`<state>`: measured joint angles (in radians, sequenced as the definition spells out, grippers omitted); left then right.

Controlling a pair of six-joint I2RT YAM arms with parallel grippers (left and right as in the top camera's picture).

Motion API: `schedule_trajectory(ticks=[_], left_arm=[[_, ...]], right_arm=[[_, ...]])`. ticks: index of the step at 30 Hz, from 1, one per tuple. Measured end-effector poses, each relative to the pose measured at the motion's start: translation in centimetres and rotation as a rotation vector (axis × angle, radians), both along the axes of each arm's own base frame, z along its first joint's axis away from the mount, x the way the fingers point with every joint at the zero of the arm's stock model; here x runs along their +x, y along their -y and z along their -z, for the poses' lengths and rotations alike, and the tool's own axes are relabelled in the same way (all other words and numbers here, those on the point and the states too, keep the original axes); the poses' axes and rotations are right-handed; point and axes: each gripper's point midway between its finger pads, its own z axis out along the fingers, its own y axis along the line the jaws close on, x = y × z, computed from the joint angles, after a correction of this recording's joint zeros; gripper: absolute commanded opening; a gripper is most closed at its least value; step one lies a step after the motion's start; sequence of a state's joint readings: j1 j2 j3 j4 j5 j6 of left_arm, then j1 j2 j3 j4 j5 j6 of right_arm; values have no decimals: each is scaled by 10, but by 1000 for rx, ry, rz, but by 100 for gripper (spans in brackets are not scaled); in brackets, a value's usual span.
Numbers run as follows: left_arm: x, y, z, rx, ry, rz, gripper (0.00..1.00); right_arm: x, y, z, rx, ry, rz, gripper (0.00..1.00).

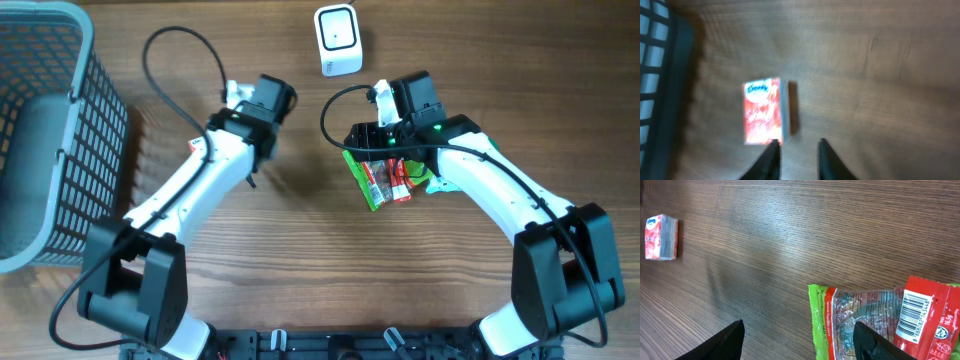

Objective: Scan the item barcode
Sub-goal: 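Reach the left gripper down and grasp the Kleenex tissue pack, then carry the tissue pack rightward toward the centre with the left gripper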

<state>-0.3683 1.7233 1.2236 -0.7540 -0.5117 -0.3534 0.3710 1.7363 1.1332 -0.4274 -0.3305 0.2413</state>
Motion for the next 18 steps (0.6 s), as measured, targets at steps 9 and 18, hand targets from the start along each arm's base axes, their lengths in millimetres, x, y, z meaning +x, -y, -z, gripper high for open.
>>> schedule_trajectory(ticks=[9,18], left_arm=[[10,-114,15,-426,-21,-264,39],[-1,-123,47,-585,-44,-166,35]], right_arm=[[-1,1,1,-6,-4,2,71],[0,1,1,-7,-3,4,72]])
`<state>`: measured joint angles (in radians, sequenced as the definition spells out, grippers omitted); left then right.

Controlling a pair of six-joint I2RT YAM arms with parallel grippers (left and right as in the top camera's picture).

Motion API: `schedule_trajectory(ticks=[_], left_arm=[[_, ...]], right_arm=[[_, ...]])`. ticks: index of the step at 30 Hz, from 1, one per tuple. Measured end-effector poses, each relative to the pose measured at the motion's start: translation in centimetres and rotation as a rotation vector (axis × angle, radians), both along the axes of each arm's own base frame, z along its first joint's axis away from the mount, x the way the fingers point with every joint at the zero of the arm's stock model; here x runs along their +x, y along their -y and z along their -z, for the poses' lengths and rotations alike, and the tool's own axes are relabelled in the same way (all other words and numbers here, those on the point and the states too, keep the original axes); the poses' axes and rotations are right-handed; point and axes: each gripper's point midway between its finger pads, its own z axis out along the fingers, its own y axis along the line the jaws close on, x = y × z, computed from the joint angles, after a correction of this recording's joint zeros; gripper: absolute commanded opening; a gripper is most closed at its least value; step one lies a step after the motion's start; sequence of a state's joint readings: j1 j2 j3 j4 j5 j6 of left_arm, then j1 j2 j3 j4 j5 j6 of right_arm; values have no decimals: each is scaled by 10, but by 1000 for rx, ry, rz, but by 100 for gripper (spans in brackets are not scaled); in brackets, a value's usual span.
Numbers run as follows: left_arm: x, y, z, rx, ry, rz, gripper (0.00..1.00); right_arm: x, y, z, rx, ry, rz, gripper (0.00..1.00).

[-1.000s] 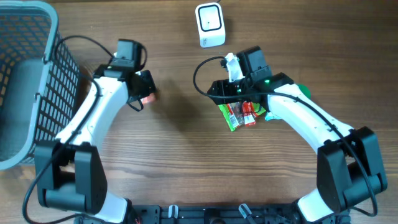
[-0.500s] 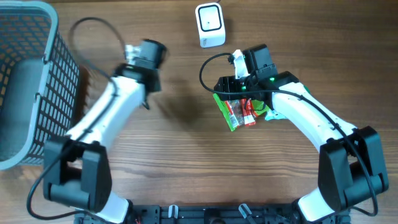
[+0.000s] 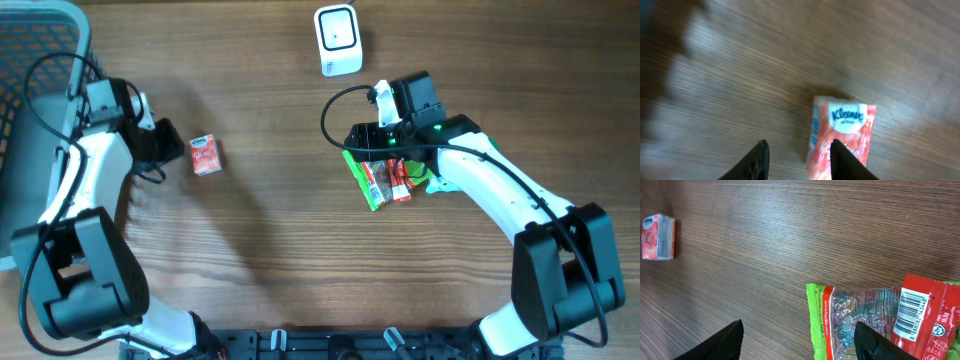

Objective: Scan the item barcode
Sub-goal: 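Carry the tissue pack rightward toward the centre with the left gripper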

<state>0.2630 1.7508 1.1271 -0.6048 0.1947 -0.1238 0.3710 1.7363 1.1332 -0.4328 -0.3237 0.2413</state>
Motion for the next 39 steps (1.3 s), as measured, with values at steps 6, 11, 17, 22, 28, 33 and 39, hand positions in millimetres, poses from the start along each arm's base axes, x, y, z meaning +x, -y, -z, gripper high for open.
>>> schedule_trajectory(ticks=[6,11,17,22,28,33,39], left_arm=[[-7,22,19,-102,7,61,34],[-2,32,23,-110,23,96,29],[6,66,24,-95,42,191,28],[4,68,27,-56,24,200,28],[1,65,30,-62,-3,141,20],[1,66,40,-86,-28,101,4],[3,66,36,-89,-23,94,4]], right_arm=[[0,0,0,0,0,0,72],[0,0,0,0,1,0,72],[0,0,0,0,0,0,72],[0,0,0,0,0,0,73],[0,0,0,0,0,0,73],[0,0,0,0,0,0,73],[0,0,0,0,1,0,73]])
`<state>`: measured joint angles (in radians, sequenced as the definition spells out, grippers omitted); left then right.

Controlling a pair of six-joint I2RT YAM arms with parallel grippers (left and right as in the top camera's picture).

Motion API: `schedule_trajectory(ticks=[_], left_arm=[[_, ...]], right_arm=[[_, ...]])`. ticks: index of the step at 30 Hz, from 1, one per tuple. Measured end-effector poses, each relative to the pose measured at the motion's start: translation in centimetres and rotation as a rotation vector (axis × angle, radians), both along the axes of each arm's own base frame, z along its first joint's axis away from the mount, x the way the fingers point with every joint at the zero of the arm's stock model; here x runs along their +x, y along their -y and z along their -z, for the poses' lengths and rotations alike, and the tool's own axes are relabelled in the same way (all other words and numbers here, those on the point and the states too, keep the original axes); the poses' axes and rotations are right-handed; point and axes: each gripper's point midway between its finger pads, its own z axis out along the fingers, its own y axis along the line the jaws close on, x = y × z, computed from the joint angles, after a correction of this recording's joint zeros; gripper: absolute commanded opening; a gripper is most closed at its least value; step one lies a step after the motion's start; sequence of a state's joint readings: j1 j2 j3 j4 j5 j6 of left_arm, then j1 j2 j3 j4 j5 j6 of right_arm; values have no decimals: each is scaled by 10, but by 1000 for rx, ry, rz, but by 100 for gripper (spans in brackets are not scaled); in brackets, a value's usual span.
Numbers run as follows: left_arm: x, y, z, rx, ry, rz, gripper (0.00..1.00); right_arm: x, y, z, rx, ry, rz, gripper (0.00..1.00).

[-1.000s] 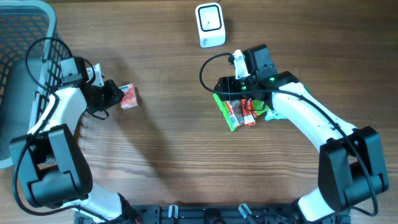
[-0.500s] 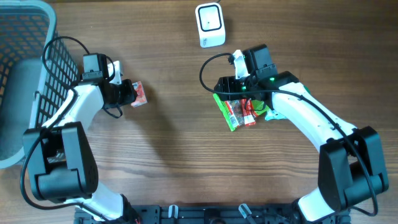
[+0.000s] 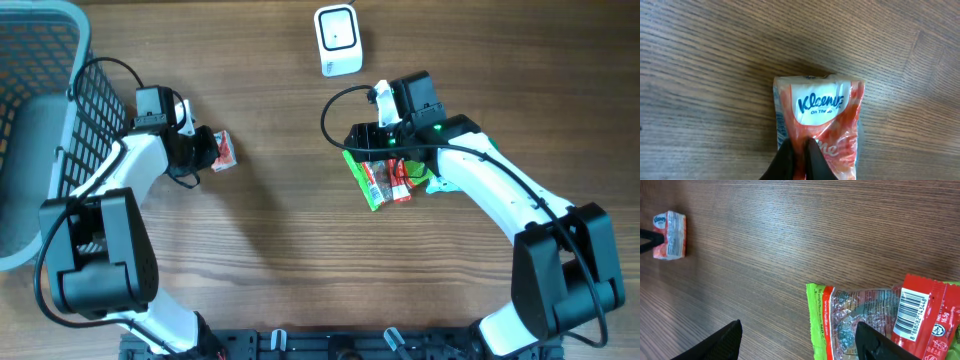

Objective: Scan the item barcode
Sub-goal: 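Carry the tissue pack rightward toward the centre with the left gripper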

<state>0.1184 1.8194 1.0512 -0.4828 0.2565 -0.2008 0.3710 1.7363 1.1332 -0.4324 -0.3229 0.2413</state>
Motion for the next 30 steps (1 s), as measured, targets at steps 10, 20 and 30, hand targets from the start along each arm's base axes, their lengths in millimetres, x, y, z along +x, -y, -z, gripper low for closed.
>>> schedule_trajectory(ticks=[10,20,30], left_arm=[[-11,48,-75,522,127,167,4],[-33,108,-49,962,137,417,4],[-30,91,-33,1108,98,392,4]], right_arm=[[5,13,4,-50,6,47,73],[22,68,3,3,-38,174,73],[31,98,-1,72,-52,237,73]])
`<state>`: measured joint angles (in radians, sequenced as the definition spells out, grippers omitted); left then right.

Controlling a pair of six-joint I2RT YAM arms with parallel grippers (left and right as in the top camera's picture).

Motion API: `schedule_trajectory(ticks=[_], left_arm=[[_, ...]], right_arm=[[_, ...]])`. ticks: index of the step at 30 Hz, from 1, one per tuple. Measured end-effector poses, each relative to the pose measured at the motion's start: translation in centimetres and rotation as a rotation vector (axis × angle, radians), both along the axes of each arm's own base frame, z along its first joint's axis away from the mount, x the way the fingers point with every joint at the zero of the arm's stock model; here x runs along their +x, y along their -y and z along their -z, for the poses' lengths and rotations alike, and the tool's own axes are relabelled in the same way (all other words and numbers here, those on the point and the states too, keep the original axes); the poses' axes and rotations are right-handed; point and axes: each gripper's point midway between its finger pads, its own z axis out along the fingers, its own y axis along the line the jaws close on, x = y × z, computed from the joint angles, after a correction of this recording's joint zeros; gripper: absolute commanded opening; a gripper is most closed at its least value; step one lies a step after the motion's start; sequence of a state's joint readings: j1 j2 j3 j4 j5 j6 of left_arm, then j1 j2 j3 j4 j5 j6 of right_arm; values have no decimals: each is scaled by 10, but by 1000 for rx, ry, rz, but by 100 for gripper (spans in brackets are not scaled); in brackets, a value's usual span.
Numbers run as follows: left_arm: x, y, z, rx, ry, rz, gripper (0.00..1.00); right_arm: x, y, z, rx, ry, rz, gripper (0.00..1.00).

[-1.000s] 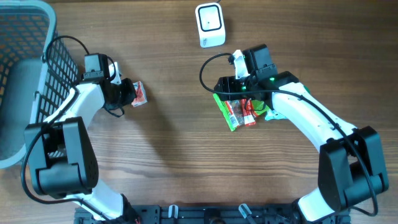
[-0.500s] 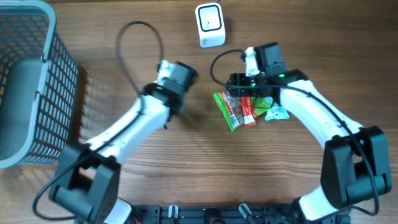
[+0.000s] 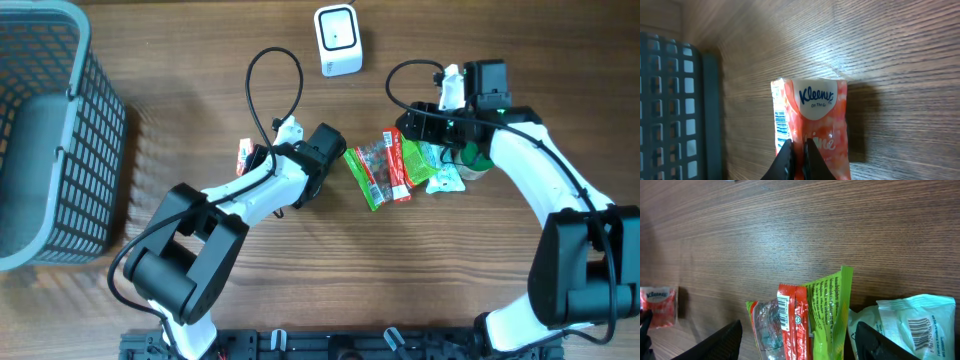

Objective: Scan the item barcode
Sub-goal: 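Carry the tissue pack rightward toward the centre with the left gripper, then set the tissue pack down at centre and withdraw the left gripper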

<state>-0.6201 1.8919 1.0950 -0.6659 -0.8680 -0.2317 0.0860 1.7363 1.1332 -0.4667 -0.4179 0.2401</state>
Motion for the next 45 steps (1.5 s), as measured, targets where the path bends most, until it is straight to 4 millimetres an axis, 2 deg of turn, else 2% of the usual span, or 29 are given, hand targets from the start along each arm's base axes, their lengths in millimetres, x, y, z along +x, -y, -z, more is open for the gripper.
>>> schedule_trajectory(ticks=[5,10,11,16,19,21,25,27,30,31,33,35,43,44,45], left_arm=[[-3,8,11,-68,-31,-3,5],[-3,16,17,-126,-40,-3,23],[-3,17,18,-138,-40,-7,34],[-4,21,20,-166,-48,-10,42],[3,28,10,-197,-22,-9,52],[10,33,-5,-233,18,-7,52],[22,36,-48,-341,114,-19,63],[24,24,-50,-420,90,-66,68],[21,6,-33,-563,-9,-153,74],[22,-4,-28,-643,-40,-199,74],[24,-16,-22,-770,-82,-257,67],[23,-19,-17,-840,-117,-285,65],[14,2,6,-925,-230,-270,58],[13,3,8,-926,-235,-271,54],[13,2,9,-924,-239,-272,45]], right_arm=[[0,-1,0,2,2,-8,73],[0,-1,0,3,3,-12,73],[0,-1,0,3,3,-12,73],[0,-1,-1,3,4,-12,73],[0,-1,-1,3,4,-12,73],[0,-1,0,3,4,-12,73],[0,-1,0,3,4,-12,73],[0,-1,0,3,4,-12,73],[0,-1,0,3,4,-12,73],[0,-1,0,3,4,-12,73],[0,-1,0,3,4,-12,73],[0,-1,0,3,4,-12,73],[-1,-1,0,3,-1,-12,73],[-2,-1,0,3,-3,-12,73],[-2,-1,1,2,-5,-12,73]])
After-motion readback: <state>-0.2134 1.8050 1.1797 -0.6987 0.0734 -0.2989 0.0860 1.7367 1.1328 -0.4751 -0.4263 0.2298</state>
